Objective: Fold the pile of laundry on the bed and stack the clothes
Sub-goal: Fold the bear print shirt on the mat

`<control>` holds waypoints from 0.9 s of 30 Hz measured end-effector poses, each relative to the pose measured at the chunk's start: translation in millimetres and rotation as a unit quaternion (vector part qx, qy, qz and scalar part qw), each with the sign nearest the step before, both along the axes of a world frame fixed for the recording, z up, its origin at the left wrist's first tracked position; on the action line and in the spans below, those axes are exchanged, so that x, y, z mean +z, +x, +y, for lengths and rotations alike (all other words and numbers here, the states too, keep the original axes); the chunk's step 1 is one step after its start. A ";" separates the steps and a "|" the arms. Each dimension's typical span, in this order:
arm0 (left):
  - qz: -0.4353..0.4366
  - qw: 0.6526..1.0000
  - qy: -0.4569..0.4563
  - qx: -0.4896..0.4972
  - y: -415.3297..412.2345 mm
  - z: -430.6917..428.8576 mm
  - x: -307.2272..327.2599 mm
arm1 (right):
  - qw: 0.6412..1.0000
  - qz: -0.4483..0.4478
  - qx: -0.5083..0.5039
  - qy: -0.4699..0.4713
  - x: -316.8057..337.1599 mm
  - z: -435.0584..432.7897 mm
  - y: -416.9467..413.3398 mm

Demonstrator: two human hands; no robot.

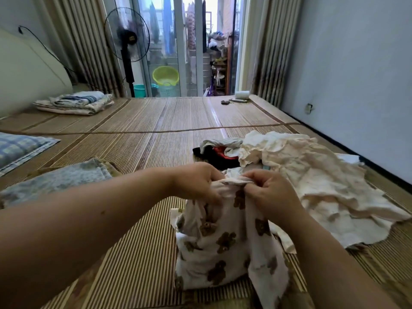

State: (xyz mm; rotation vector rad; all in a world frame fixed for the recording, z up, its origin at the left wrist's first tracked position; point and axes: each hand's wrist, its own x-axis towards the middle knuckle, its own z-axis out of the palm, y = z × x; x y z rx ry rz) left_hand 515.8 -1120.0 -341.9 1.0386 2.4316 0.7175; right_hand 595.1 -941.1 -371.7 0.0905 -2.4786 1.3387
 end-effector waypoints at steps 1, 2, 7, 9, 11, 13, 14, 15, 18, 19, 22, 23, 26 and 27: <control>-0.006 1.000 0.018 0.008 1.2 -3.0 4.8 | 1.000 0.011 -0.010 -0.003 3.7 0.8 1.0; -0.008 0.999 0.033 0.018 3.2 -6.9 10.7 | 1.000 0.023 -0.019 -0.006 7.3 0.7 2.2; -0.029 0.993 0.090 0.066 14.6 -27.1 43.9 | 0.992 0.090 -0.088 0.015 24.4 -9.0 9.1; -0.087 0.984 0.111 0.109 17.7 -40.3 64.1 | 0.990 0.093 -0.105 0.006 36.2 -15.2 7.0; -0.098 0.979 0.088 0.154 15.3 -59.9 81.3 | 0.993 0.083 -0.085 0.003 55.3 -23.0 0.1; -0.033 0.980 0.017 0.194 13.5 -81.4 95.0 | 0.995 0.074 -0.057 0.027 80.2 -30.7 -7.8; 0.003 0.979 -0.005 0.206 13.7 -92.3 101.1 | 0.995 0.075 -0.045 0.053 93.5 -34.4 -10.9; 0.038 0.976 -0.017 0.212 14.8 -101.4 106.8 | 0.993 0.077 -0.034 0.088 106.4 -37.3 -12.6; 0.120 0.963 -0.033 0.239 20.9 -122.0 123.2 | 0.976 0.088 -0.018 0.199 144.0 -42.9 -10.1; 0.143 0.957 -0.034 0.251 23.0 -128.4 129.4 | 0.971 0.093 -0.010 0.221 155.8 -44.3 -7.5; 0.222 0.937 -0.034 0.268 28.8 -143.3 148.1 | 0.956 0.115 0.003 0.272 183.8 -46.4 0.0; 0.240 0.933 -0.036 0.266 31.6 -146.2 153.5 | 0.949 0.125 0.004 0.291 190.2 -46.3 2.0; 0.257 0.929 -0.048 0.262 40.6 -155.3 165.6 | 0.932 0.142 -0.004 0.333 203.1 -47.0 5.8; 0.260 0.928 -0.048 0.262 43.5 -158.0 168.5 | 0.931 0.142 -0.011 0.336 205.8 -46.8 6.2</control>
